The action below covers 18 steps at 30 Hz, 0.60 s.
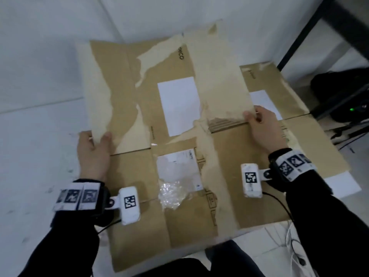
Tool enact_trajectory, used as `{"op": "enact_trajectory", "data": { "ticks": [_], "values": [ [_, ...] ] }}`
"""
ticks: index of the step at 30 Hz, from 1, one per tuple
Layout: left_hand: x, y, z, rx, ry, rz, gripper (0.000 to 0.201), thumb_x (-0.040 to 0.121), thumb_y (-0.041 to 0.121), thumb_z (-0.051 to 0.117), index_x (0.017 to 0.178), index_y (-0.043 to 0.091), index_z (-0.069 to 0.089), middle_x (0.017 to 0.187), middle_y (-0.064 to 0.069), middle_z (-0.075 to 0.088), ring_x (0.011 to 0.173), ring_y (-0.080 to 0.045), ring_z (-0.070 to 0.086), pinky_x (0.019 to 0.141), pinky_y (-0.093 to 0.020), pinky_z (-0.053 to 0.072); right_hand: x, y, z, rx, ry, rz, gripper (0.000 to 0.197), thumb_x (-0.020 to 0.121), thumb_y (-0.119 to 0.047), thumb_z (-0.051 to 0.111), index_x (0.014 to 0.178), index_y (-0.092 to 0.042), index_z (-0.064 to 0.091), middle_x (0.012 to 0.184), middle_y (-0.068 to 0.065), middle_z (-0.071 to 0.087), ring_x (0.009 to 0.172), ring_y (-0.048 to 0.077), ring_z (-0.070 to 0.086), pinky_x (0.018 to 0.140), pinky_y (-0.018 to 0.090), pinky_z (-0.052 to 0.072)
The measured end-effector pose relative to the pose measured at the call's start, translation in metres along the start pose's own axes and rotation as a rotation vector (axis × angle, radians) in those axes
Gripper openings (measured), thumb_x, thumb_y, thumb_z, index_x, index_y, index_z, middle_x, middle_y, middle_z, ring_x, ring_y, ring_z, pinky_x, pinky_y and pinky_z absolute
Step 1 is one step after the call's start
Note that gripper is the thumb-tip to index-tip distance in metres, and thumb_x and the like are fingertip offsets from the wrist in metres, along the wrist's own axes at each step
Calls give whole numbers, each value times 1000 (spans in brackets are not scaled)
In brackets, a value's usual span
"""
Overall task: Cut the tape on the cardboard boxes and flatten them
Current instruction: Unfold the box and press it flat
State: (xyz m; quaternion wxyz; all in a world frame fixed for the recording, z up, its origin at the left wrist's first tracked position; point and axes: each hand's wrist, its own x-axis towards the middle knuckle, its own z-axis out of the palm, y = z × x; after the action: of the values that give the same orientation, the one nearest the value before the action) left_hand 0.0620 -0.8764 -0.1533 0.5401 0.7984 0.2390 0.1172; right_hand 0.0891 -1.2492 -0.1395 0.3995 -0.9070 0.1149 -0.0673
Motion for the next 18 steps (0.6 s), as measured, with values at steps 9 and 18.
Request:
{"op": "enact_trajectory", "data": {
  "ticks": [9, 18],
  "values": [
    [-54, 53, 250, 13, -174, -196, 25, 91, 12, 47, 109, -3, 56, 102, -17, 56, 87, -22, 46, 74, -30, 32, 108, 144, -139, -185, 120, 239, 39, 93, -12, 51, 130, -1, 49, 126, 21, 57, 117, 37, 52, 95, 33, 36],
    [-59, 36, 334, 387, -160, -279, 42, 88, 4, 50, 129, 2, 44, 133, -20, 41, 120, -38, 44, 95, -37, 37, 98, 213, -104, -471, -333, 245, 51, 91, -33, 53, 135, -8, 44, 138, 20, 43, 125, 37, 42, 105, 45, 36]
  ]
}}
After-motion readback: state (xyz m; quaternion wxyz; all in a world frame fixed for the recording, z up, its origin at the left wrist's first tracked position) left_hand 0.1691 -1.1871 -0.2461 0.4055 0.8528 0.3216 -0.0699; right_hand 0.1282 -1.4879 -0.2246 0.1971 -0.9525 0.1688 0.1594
